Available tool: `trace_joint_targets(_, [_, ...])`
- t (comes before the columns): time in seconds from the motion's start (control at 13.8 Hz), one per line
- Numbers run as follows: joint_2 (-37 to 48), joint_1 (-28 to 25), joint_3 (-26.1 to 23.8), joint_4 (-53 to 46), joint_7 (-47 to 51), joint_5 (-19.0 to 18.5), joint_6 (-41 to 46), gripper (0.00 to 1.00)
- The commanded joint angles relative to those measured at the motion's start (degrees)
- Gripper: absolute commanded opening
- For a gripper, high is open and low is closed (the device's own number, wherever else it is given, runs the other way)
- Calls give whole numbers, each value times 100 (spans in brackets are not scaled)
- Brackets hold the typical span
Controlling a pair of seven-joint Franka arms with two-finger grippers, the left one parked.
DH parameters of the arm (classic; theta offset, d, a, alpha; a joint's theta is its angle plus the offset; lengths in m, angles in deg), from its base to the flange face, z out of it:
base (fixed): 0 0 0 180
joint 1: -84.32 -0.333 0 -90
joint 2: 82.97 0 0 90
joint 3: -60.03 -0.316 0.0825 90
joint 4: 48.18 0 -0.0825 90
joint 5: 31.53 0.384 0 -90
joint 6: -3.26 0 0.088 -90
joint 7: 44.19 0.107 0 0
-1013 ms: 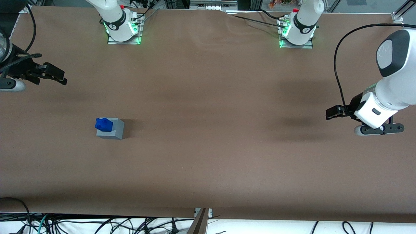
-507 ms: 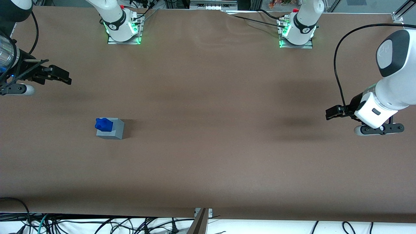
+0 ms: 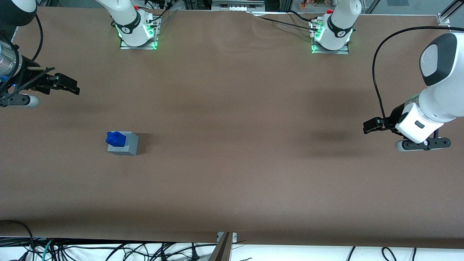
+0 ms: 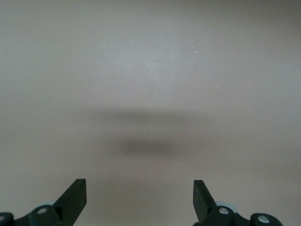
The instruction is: Insert blue part into gray base with right arm
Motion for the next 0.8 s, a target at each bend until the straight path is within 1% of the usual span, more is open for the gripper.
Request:
trace_joint_targets(0.0, [-61, 20, -3, -162, 14, -65, 39, 100])
trace_joint_targets(0.72, [-61, 20, -3, -153, -57, -74, 39, 100])
